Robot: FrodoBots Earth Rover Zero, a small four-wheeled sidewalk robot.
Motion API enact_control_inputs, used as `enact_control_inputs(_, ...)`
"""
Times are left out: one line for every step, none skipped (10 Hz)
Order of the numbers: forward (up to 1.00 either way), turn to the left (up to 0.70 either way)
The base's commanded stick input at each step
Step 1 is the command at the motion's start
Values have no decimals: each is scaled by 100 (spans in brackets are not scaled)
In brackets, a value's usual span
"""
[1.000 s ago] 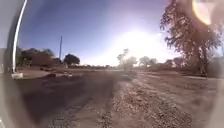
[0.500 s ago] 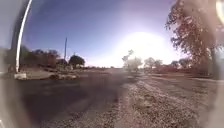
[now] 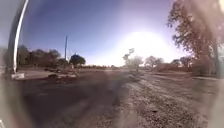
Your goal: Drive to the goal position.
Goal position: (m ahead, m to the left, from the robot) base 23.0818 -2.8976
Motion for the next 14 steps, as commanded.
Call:
enact_control_inputs(50,0)
enact_control_inputs(50,0)
enact_control_inputs(50,0)
enact_control_inputs(50,0)
enact_control_inputs(50,0)
enact_control_inputs(50,0)
enact_control_inputs(50,0)
enact_control_inputs(50,0)
enact_control_inputs(50,0)
enact_control_inputs(50,0)
enact_control_inputs(50,0)
enact_control_inputs(50,0)
enact_control_inputs(50,0)
enact_control_inputs(50,0)
